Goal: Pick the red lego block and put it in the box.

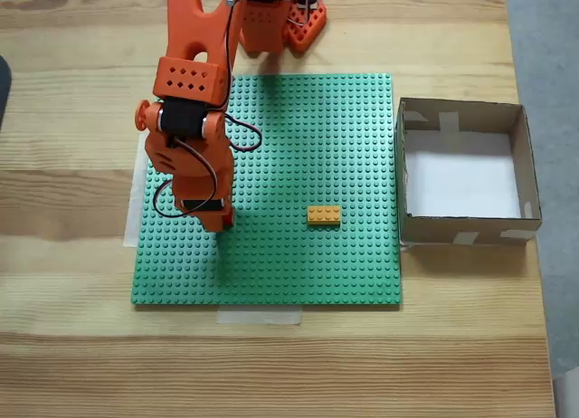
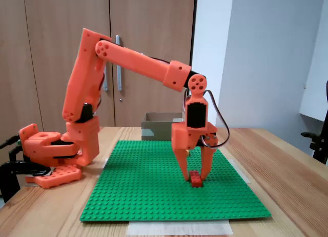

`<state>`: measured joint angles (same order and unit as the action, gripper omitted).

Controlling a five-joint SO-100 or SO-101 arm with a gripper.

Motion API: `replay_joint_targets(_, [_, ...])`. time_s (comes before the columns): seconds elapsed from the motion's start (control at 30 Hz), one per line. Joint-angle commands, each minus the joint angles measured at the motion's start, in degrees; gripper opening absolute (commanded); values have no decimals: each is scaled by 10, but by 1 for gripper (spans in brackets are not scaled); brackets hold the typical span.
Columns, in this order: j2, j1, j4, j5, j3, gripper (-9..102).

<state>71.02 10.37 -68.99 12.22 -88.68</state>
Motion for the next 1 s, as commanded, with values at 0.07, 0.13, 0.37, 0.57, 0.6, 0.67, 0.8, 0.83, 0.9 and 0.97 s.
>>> replay_joint_targets(0.07, [4, 0, 1, -4, 14, 12])
replay_joint_targets(0.13, [4, 0, 1, -2, 14, 10])
replay_joint_targets(0.37, [4, 0, 3, -2, 15, 7])
replay_joint_targets(0.57, [10, 0, -2, -2, 14, 2])
replay_joint_targets(0.6, [11, 0, -4, -1, 13, 0])
replay_joint_targets(0.67, [13, 2, -5, -3, 13, -1])
replay_joint_targets(0.8, [25, 4, -10, -4, 11, -1])
replay_joint_targets(0.83, [30, 4, -10, -4, 10, -1])
replay_joint_targets(0.9, [40, 3, -12, -4, 4, -1])
replay_joint_targets(0.97, [53, 2, -13, -4, -3, -1])
